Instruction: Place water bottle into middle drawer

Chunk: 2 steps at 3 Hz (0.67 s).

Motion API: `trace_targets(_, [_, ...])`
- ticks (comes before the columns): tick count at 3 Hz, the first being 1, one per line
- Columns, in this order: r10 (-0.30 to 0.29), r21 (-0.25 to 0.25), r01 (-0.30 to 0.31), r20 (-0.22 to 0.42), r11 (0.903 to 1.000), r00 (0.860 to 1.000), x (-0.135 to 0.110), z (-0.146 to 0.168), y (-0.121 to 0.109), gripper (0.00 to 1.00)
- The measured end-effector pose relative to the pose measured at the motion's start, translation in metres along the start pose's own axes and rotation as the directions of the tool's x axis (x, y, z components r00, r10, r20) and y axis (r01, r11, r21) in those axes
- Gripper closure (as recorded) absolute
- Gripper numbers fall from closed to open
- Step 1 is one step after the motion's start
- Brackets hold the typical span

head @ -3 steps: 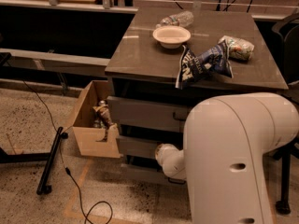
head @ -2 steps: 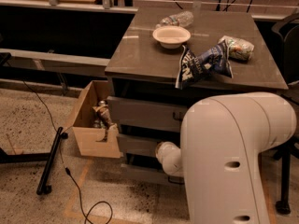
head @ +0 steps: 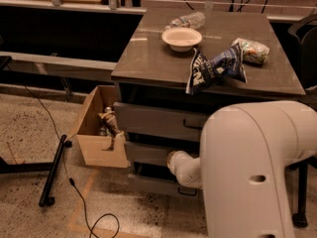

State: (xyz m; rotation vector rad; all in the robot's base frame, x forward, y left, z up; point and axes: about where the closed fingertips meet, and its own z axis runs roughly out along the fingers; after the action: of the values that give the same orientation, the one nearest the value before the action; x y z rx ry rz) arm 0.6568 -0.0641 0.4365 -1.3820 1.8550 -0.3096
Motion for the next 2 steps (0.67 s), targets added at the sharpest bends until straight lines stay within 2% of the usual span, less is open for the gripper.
trace_targets(1, [0.043, -0.084, -0.036, 0.081, 0.9958, 0.996, -0.007, -0.028, 0.014, 1.00])
trace_targets(2, [0.099, -0.181, -0.065, 0.186, 0.9814, 0.978, -0.031, -0.049, 0.028, 1.00])
